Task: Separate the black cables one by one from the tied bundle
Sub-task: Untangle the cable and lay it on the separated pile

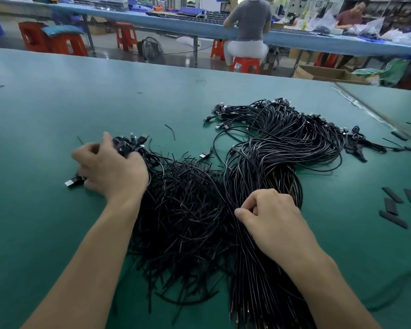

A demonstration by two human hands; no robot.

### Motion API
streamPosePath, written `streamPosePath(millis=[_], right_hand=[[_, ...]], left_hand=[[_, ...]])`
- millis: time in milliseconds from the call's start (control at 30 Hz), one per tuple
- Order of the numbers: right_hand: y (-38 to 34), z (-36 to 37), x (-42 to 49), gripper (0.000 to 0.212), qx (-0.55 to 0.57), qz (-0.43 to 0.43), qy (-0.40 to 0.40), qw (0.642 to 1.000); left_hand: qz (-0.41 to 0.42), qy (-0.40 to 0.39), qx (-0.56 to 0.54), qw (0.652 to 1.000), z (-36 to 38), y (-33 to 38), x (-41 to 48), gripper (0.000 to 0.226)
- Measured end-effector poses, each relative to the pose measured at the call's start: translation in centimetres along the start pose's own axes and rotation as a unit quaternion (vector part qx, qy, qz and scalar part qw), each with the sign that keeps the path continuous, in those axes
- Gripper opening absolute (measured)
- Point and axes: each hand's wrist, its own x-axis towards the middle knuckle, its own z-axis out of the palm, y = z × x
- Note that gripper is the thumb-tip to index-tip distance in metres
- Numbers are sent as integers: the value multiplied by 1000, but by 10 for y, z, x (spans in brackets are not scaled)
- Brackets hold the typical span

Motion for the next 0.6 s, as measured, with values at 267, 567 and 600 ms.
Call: streamPosePath(millis=[267, 567, 600], right_hand=[[-9, -25, -2, 20, 196, -82, -8, 977], [-36, -54, -26, 9, 331, -301, -259, 856], [-34, -58, -26, 9, 322, -303, -276, 853]], left_hand=[[344, -83, 106, 929, -5, 17, -34, 50], [475, -360, 15, 803, 9, 20, -58, 48], [459, -357, -18, 814, 12, 20, -60, 45]])
